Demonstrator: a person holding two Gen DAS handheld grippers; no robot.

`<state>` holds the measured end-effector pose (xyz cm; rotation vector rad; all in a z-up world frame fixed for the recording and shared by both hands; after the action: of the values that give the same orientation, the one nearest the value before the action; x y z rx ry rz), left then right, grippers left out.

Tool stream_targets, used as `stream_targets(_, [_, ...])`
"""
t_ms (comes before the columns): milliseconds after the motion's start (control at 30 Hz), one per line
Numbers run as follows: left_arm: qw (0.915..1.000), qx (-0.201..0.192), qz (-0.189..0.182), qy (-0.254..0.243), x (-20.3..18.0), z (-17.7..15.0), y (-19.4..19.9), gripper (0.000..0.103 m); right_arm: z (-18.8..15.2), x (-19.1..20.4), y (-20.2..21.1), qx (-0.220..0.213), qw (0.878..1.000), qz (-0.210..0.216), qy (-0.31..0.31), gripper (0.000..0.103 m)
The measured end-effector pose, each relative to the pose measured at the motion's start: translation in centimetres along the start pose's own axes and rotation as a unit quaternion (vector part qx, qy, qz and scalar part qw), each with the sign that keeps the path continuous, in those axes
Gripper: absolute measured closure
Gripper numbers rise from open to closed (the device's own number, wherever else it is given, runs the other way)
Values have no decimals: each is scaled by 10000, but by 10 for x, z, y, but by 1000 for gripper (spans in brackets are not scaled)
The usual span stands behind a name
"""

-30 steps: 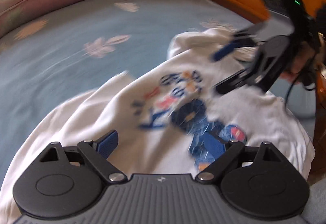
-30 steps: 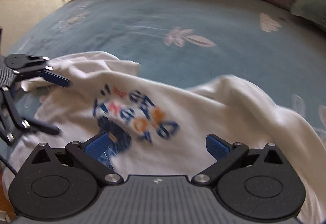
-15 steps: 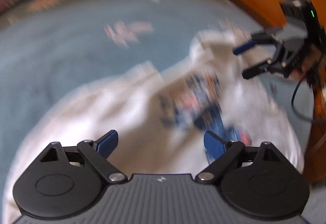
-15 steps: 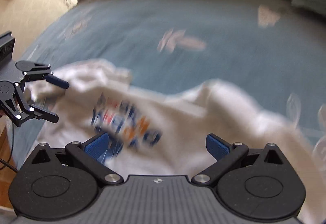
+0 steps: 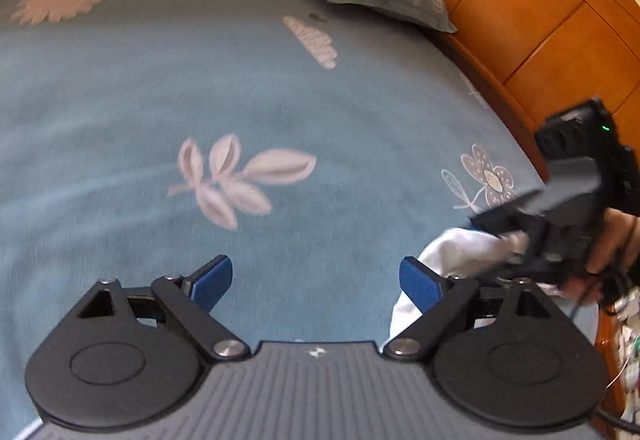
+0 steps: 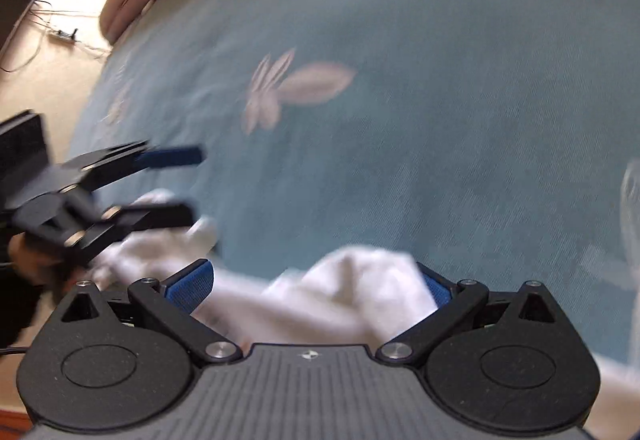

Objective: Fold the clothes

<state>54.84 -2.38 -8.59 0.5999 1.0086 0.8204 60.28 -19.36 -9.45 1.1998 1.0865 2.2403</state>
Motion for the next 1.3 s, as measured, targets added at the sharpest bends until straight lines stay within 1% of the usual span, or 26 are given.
stream_targets(233, [10000, 87, -9, 0, -3, -27, 13, 12, -38, 44, 24, -237, 9974, 562, 389, 0])
stream_targets(300, [9999, 112, -11, 0, -4, -35, 16, 12, -49, 54, 23, -121, 9962, 729, 450, 0])
stream_targets(400, [9999, 138, -18, -89, -8, -41, 20, 12, -72, 63, 10, 270, 9964, 669, 452, 0])
stream_targets(467, [9998, 155, -22, -156, -10, -43, 22, 12, -89, 62, 0, 483, 9962, 679, 270, 0])
stream_targets(533, [9997, 107, -79, -224, -14, -42, 25, 12, -104, 61, -5, 382, 9969, 671, 145, 0])
stream_targets(567, [9996, 79, -97, -258, -15, -40, 25, 12, -110, 61, -3, 197, 9975, 662, 124, 0])
stream_targets(700, [9994, 9, -115, -335, -17, -32, 19, 12, -123, 60, 2, -52, 9979, 649, -51, 0])
stream_targets(800, [9996, 143, -108, -207, -7, -23, 7, 12, -133, 62, 4, -112, 9982, 582, -11, 0])
stream_targets(933, [9994, 323, -97, -37, 6, -12, -10, 14, -132, 66, 2, -104, 9987, 470, 173, 0])
stream_targets(1033, [9989, 458, -90, 91, 16, -3, -22, 19, -135, 64, 4, -146, 9986, 488, 170, 0])
stream_targets(1100, [9967, 750, -275, 142, 19, -7, -25, 19, -137, 63, 5, -175, 9985, 500, 169, 0])
stream_targets(1133, [9968, 754, -247, 104, 19, -10, -20, 19, -138, 63, 6, -189, 9984, 505, 169, 0])
stream_targets(1233, [9984, 560, 15, -85, 14, -21, 0, 19, -137, 68, 5, -147, 9985, 413, 333, 0])
stream_targets(1267, [9989, 448, -60, -99, 10, -25, 10, 19, -137, 70, 5, -133, 9984, 382, 388, 0])
stream_targets(1300, [9992, 312, -221, -87, 6, -28, 22, 18, -137, 71, 4, -119, 9983, 351, 442, 0])
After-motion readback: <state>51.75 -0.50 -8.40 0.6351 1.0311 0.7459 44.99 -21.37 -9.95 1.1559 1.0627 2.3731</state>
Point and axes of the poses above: each gripper's, at about its wrist camera, not at the fingertips, and y roughly against the way its jaws point, x to its left, z to its top, the point moved 1 cm from there along -y, roughly the way its jaws point, and after that the axes turned 14 degrees about y, right-handed, at the moved point
